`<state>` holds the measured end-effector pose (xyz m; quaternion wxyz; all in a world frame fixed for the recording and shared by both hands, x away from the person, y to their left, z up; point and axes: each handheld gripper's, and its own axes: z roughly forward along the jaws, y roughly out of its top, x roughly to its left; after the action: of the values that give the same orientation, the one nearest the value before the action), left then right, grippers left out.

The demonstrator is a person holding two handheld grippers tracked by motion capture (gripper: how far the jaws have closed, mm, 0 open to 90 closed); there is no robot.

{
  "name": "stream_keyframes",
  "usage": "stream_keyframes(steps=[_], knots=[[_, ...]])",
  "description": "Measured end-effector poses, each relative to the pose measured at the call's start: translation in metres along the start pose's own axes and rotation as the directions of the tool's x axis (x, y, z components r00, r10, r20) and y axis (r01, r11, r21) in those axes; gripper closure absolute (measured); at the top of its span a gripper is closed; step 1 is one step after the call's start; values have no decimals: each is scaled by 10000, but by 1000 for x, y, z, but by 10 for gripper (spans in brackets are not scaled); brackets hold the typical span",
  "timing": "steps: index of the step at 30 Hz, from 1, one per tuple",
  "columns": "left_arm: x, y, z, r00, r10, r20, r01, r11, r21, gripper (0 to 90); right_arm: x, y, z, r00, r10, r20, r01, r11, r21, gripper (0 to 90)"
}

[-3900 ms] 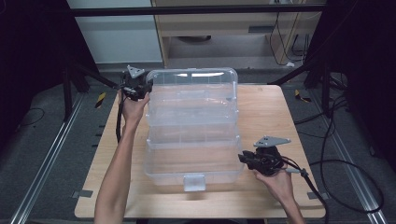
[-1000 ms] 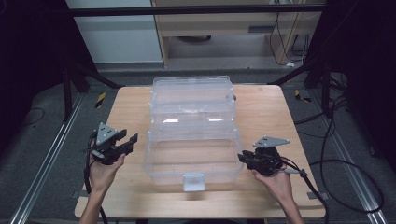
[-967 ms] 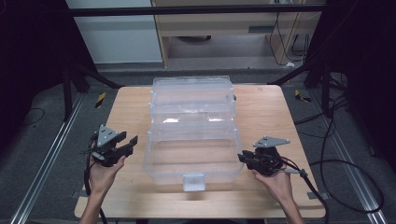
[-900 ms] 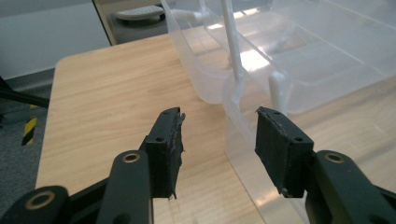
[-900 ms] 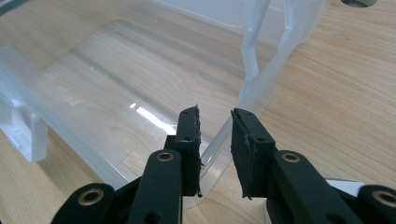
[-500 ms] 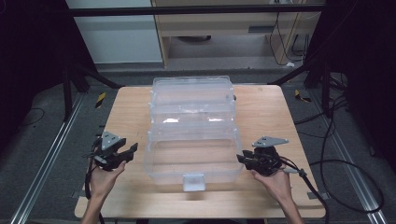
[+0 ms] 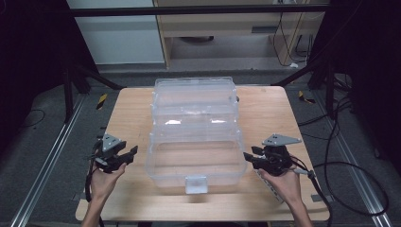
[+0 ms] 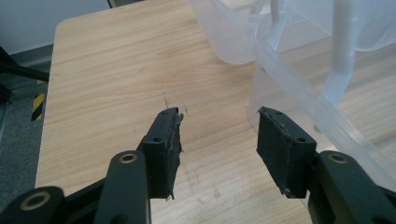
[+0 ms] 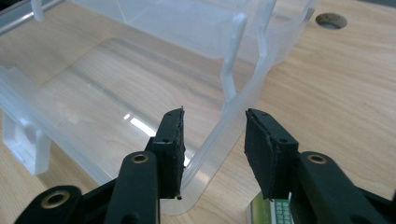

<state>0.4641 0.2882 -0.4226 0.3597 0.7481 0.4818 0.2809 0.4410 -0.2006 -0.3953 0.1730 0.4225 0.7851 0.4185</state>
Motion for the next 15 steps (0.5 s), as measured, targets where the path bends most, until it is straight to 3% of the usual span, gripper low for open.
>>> stream_keyframes(steps=[8, 15], knots=[[-1, -1, 3, 9997, 198, -136, -192, 9990, 399, 462, 0, 15, -8, 9986, -449, 271, 449, 9990, 22, 485], [0, -2, 7, 9996, 250, -118, -243, 9978, 625, 439, -9, 25, -21, 9965, -537, 646, 529, 9985, 139, 401]])
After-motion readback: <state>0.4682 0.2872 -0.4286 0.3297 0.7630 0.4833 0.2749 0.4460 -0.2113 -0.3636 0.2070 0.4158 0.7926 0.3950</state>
